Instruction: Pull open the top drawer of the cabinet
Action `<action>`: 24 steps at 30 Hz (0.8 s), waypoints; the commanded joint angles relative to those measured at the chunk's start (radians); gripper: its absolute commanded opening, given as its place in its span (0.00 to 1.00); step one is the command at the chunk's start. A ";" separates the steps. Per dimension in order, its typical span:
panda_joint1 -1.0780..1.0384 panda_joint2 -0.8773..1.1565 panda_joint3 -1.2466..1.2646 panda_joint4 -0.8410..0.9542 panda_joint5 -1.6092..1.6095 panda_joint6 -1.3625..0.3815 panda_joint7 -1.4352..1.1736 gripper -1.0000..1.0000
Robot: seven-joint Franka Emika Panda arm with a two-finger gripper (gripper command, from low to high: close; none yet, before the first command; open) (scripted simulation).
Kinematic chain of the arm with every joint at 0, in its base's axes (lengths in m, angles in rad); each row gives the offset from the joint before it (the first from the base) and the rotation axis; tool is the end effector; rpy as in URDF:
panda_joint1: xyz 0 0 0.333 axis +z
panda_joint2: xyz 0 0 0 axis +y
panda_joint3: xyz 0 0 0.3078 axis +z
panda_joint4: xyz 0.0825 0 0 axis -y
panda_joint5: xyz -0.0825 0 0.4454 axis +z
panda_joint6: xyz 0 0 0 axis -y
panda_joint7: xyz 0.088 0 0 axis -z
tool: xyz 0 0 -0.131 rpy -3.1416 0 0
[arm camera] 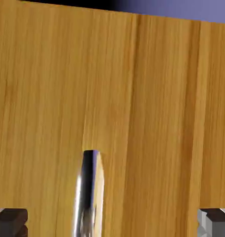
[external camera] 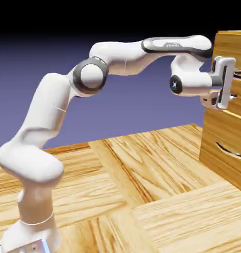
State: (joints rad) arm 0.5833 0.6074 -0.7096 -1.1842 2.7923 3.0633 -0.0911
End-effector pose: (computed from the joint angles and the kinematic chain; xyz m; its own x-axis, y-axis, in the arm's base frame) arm 0.7985 0.0199 0.5156 -0.0339 -0.7306 -0.6820 -0.0138 0.6826 -0.7306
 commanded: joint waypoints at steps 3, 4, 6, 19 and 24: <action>0.021 0.044 -0.027 0.061 0.105 0.001 -0.031 0.50; 0.021 0.044 -0.027 0.061 0.105 0.001 -0.031 0.50; 0.010 0.075 -0.026 0.098 0.034 0.010 0.056 0.50; -0.066 0.277 -0.022 0.341 -0.427 0.071 0.621 0.50; -0.093 0.349 -0.021 0.426 -0.589 0.092 0.820 0.50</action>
State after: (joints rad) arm 0.4906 0.9559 -0.7303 -0.7578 2.2033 3.1551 0.7292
